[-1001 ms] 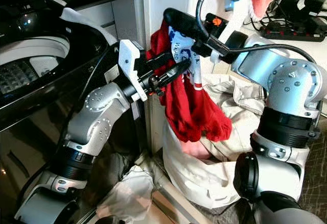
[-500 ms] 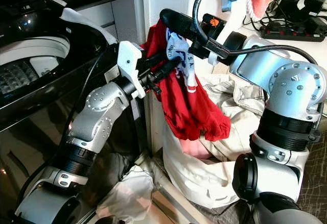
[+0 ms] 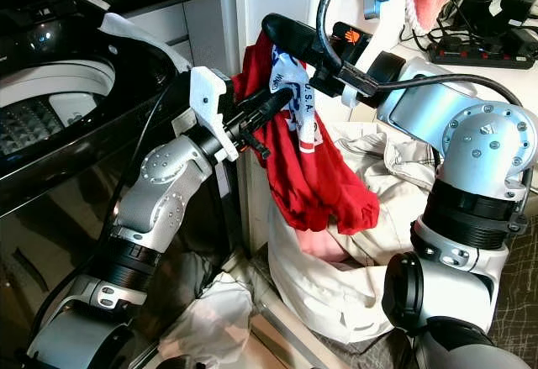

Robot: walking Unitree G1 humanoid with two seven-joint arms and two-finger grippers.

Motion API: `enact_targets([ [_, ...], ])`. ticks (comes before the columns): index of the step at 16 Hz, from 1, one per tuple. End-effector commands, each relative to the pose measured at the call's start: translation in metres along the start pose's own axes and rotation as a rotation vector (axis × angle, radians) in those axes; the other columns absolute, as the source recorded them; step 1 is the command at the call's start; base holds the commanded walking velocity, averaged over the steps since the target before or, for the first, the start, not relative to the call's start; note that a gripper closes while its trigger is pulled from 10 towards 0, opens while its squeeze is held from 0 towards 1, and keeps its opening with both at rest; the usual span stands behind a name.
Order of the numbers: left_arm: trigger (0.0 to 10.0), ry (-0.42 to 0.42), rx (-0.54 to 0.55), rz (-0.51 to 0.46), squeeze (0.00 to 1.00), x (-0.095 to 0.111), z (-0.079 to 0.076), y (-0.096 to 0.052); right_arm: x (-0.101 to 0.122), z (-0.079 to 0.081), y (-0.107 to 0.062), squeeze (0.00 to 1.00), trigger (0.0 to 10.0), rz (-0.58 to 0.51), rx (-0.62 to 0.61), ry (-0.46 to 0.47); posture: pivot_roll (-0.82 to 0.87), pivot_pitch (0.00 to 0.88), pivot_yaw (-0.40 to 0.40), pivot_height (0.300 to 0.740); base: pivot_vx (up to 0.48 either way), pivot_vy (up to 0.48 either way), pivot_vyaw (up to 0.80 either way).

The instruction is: Clothes washing

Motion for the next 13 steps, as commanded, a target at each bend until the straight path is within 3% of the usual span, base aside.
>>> enact_targets([
  [1, 0.0, 0.013, 0.013, -0.034, 0.0, 0.008, 0.004, 0.0, 0.0, 0.005, -0.002, 0.0, 0.0, -0.008, 0.02, -0.013, 0.01, 0.0, 0.014, 0.74, 0.0, 0.0, 0.0],
  [5, 0.0, 0.042, 0.087, -0.03, 0.0, 0.01, 0.02, -0.003, -0.001, 0.006, -0.003, 0.0, 0.0, -0.004, 0.022, -0.022, 0.01, 0.0, 0.014, 0.74, 0.0, 0.0, 0.0],
  [8, 0.0, 0.129, 0.224, -0.041, 0.0, 0.021, 0.055, -0.012, 0.001, 0.018, -0.005, 0.0, 0.0, -0.021, 0.088, -0.075, 0.01, 0.0, 0.024, 0.74, 0.0, 0.0, 0.0],
  [9, 0.0, 0.206, 0.278, -0.033, 0.0, 0.032, 0.077, -0.019, -0.001, 0.026, -0.007, 1.0, 9.6, -0.006, 0.128, -0.089, 0.01, 0.0, 0.031, 0.74, 0.0, 0.0, 0.0],
  [10, 0.0, 0.239, 0.288, -0.028, 0.0, 0.037, 0.084, -0.022, -0.002, 0.029, -0.008, 1.0, 9.6, 0.0, 0.154, -0.079, 0.01, 0.0, 0.032, 0.74, 0.0, 0.0, 0.0],
  [12, 0.0, 0.428, 0.364, -0.011, 0.0, 0.073, 0.126, -0.037, -0.003, 0.035, -0.015, 1.0, 10.0, 0.003, 0.174, -0.131, 0.02, 0.0, 0.04, 0.74, 0.0, 0.0, 0.0],
  [13, 0.0, 0.462, 0.387, -0.011, 0.0, 0.082, 0.134, -0.04, -0.003, 0.035, -0.015, 1.0, 10.0, 0.001, 0.163, -0.146, 0.02, 0.0, 0.042, 0.74, 0.0, 0.0, 0.0],
])
Point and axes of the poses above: a point about 5 cm out from each wrist's last joint towards the gripper, its own y axis pointing out of the wrist towards the gripper, its own x axis along the axis of the wrist's last joint, z = x × y, the point moved 4 cm from there along y, pointing out of the wrist towards the gripper, and after that the axes turned 8 degrees about y, right-handed, at the moved point
